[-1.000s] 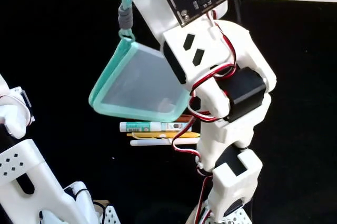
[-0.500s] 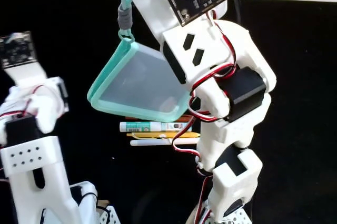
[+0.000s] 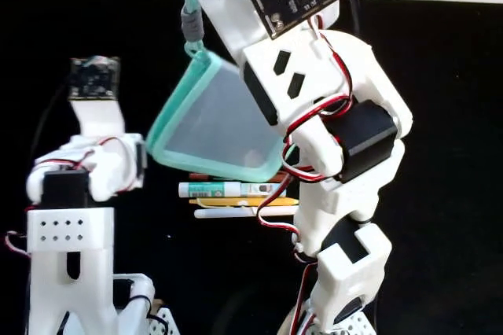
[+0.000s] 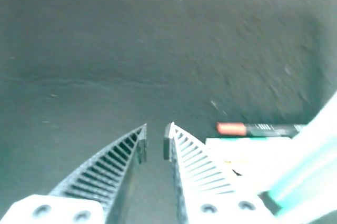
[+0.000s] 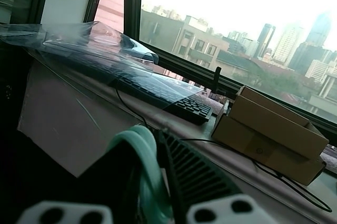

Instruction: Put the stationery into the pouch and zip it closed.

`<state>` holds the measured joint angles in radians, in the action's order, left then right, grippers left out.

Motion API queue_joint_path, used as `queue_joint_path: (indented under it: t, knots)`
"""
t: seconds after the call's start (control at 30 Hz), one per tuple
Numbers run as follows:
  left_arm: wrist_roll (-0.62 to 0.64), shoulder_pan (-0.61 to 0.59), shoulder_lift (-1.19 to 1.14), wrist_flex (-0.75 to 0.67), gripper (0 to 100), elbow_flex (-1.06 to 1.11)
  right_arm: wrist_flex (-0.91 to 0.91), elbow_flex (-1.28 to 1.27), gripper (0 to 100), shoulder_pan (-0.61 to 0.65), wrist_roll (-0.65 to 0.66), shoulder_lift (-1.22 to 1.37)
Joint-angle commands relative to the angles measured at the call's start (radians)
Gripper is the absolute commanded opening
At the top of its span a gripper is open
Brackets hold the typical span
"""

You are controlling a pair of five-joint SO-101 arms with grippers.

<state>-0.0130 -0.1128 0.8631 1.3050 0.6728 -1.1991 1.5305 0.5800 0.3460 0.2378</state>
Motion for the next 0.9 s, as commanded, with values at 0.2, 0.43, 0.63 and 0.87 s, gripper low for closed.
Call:
queue_joint_path:
  t: [0.2,0.43,0.63,0.87]
  knots:
    - [-0.06,0.199,0.012,0.091,9,-0.099,-0.008,-0.001,0.9,-0.013,-0.014,-0.036]
    - [-0.06,0.298,0.012,0.092,9,-0.099,-0.008,-0.001,0.9,-0.013,-0.015,-0.036]
    - [-0.058,0.317,0.012,0.094,9,-0.099,-0.008,-0.001,0.9,-0.013,-0.015,-0.035]
    - [-0.061,0.466,0.01,0.13,9,-0.099,-0.001,-0.001,0.9,-0.013,-0.015,-0.033]
